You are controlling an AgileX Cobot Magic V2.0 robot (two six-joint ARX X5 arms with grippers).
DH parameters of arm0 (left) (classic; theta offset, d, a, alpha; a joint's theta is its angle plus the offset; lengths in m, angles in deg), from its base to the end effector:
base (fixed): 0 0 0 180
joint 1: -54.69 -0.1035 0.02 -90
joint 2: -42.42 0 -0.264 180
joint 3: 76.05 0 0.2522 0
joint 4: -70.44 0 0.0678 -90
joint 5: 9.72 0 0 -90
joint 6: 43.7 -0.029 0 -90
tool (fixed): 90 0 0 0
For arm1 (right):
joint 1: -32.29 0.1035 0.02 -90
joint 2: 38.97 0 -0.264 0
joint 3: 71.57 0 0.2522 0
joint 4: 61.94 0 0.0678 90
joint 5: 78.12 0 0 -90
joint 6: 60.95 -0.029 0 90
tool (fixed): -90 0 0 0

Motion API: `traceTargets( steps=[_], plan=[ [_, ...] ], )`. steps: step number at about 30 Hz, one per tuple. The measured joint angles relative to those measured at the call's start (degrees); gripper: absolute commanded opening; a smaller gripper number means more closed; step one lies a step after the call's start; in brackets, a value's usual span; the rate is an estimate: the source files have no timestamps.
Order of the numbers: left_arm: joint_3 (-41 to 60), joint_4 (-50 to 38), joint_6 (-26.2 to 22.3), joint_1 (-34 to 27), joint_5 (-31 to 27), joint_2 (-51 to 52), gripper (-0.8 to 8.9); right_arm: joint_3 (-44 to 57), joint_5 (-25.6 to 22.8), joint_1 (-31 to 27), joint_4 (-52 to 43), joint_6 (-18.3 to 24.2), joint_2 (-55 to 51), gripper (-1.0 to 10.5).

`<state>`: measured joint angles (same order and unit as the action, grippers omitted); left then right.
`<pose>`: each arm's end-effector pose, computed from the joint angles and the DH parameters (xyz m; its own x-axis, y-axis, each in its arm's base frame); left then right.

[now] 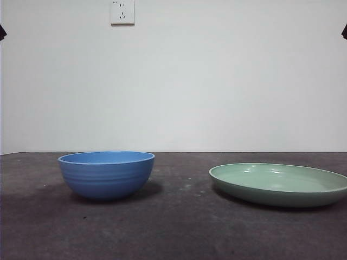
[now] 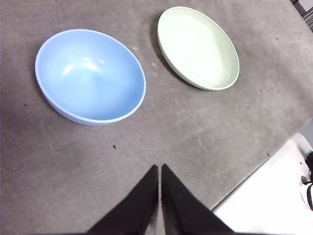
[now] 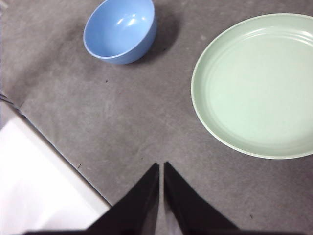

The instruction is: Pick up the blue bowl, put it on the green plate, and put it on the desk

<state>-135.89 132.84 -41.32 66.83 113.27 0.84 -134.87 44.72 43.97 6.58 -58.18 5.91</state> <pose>0.1219 -0.0424 0.2936 0.4740 -0.6589 -0.5841 0.5296 0.7433 -0.4087 0.1254 0.0420 0.2988 0.4180 0.6402 -0.6446 -0.5465 0.7440 0.3845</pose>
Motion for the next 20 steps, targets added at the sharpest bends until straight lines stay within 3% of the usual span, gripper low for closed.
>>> traceTargets(
  steps=[3, 6, 8, 20],
  plan=[
    [0.0, 0.0, 0.0, 0.0, -0.02, 0.0, 1.27, 0.0, -0.02, 0.0, 0.0, 0.02, 0.0, 0.7],
    [0.0, -0.02, 0.0, 0.0, -0.02, 0.0, 3.02, -0.02, -0.02, 0.0, -0.02, 0.02, 0.0, 2.8],
    [0.0, -0.09, 0.0, 0.0, -0.02, 0.0, 3.86, -0.02, -0.02, 0.0, -0.02, 0.02, 0.0, 3.6],
    [-0.02, -1.49, 0.07, 0.02, -0.24, -0.46, 4.01, -0.02, -0.02, 0.0, -0.02, 0.02, 0.0, 3.6]
  ],
)
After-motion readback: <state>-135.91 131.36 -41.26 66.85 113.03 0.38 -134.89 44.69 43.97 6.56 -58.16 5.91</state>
